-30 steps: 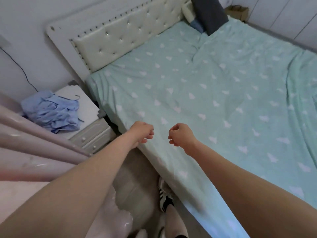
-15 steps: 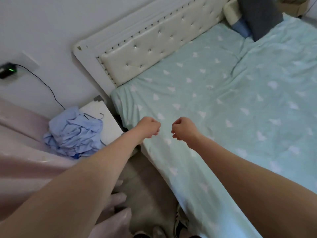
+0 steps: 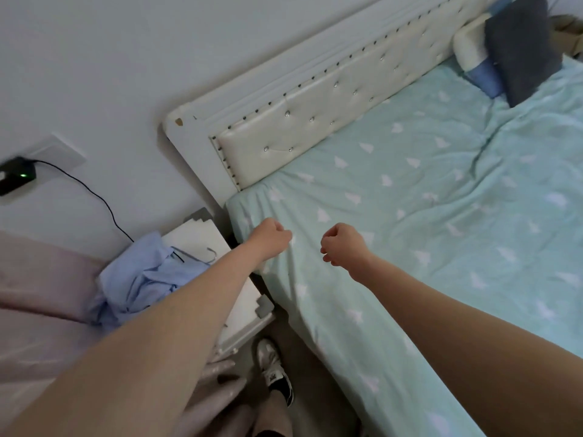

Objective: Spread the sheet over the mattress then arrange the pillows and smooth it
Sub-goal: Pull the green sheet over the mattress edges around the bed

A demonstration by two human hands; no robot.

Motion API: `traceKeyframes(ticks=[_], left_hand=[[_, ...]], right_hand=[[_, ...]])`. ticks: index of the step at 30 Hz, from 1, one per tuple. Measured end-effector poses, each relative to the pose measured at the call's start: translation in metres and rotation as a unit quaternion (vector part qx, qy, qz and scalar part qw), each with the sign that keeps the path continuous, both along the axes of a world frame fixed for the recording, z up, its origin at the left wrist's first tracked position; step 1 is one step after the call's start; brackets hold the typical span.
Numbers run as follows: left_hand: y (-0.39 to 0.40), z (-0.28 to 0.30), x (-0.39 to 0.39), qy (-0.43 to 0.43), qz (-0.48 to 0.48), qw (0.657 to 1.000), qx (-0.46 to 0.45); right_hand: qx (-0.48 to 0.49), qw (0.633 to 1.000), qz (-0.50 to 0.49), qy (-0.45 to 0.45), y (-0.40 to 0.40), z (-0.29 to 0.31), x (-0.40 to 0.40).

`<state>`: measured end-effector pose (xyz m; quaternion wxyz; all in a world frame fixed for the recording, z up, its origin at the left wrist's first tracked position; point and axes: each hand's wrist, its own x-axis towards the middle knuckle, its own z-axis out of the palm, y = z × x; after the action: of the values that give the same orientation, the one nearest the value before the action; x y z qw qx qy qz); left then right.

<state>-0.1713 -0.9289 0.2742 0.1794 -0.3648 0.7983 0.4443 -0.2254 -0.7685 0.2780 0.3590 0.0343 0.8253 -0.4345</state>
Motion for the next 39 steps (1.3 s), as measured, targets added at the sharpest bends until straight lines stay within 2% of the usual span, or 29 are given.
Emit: traceKeyframes(ticks=[5, 10, 16, 22, 26, 31, 35, 39], left_hand=[[-0.09, -0.032, -0.017, 0.003, 0.074, 0.996, 0.055], [-0.14, -0.071, -0.035, -0.016, 0.068, 0.996, 0.05], [-0.153, -0.157, -0.063, -0.061, 0.062, 0.995, 0.049], [-0.152, -0.233, -0.084, -0.096, 0.122, 0.985, 0.071], [-0.16, -0.285, -0.087, -0.126, 0.165, 0.977, 0.05], [-0.17, -0.325, -0.09, -0.163, 0.21, 0.96, 0.089], [-0.171, -0.336, -0.097, -0.184, 0.177, 0.964, 0.075], [-0.185, -0.339, -0.094, -0.211, 0.112, 0.971, -0.009]], right_hand=[[0.064, 0.997, 0.04, -0.018, -0.082, -0.029, -0.01], [0.114, 0.992, 0.053, -0.029, -0.122, -0.068, -0.023], [0.191, 0.976, 0.089, -0.049, -0.138, -0.148, -0.048], [0.21, 0.97, 0.1, -0.073, -0.155, -0.224, -0.063], [0.214, 0.97, 0.094, -0.068, -0.165, -0.269, -0.065], [0.253, 0.955, 0.133, -0.081, -0.168, -0.309, -0.063], [0.256, 0.955, 0.13, -0.072, -0.169, -0.328, -0.063], [0.224, 0.964, 0.116, -0.079, -0.17, -0.339, -0.065]])
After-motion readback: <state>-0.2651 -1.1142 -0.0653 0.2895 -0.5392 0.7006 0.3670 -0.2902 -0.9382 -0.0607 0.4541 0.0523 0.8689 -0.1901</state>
